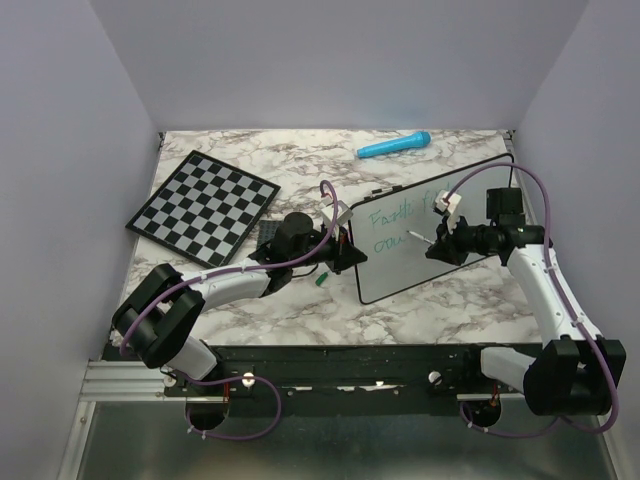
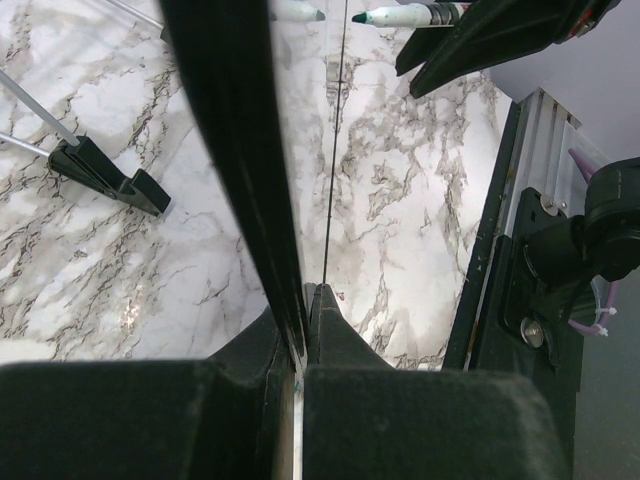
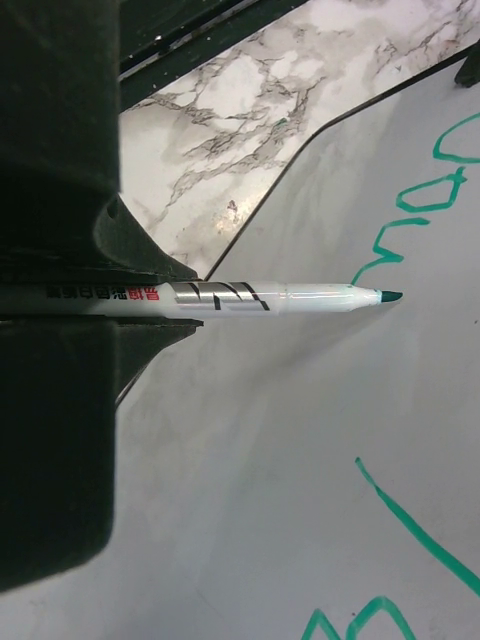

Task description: Write a sentence on the whiteboard

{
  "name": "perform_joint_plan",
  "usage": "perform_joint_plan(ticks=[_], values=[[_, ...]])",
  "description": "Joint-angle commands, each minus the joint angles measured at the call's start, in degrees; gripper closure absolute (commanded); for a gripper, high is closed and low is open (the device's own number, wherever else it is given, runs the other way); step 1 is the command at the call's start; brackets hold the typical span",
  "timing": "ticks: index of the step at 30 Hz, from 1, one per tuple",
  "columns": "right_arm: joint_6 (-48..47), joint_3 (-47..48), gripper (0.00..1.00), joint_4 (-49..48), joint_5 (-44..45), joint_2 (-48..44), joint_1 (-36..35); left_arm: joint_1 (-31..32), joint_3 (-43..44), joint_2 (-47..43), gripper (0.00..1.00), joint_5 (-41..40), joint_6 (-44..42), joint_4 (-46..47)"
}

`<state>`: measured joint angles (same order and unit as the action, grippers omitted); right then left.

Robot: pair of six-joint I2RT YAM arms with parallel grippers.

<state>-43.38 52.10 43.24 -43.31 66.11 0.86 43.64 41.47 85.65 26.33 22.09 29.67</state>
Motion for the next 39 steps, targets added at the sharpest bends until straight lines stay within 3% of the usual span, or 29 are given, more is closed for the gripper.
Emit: perform_joint_plan(ticks=[1, 22, 39], values=[[0.3, 0.2, 1.0, -1.6, 0.9, 1.1, 0.1, 0.7, -0.7, 1.6, 1.0, 0.3, -3.9, -6.4], [-3.7, -2.2, 1.0, 1.7, 4.2, 2.3, 0.1, 0.7, 0.4, 2.4, 1.0, 0.7, -4.2, -6.5], [1.3, 1.6, 1.0, -1.0, 3.8, 1.0, 0.1, 0.7, 0.2, 2.3, 1.0, 0.7, -4.1, -6.6]])
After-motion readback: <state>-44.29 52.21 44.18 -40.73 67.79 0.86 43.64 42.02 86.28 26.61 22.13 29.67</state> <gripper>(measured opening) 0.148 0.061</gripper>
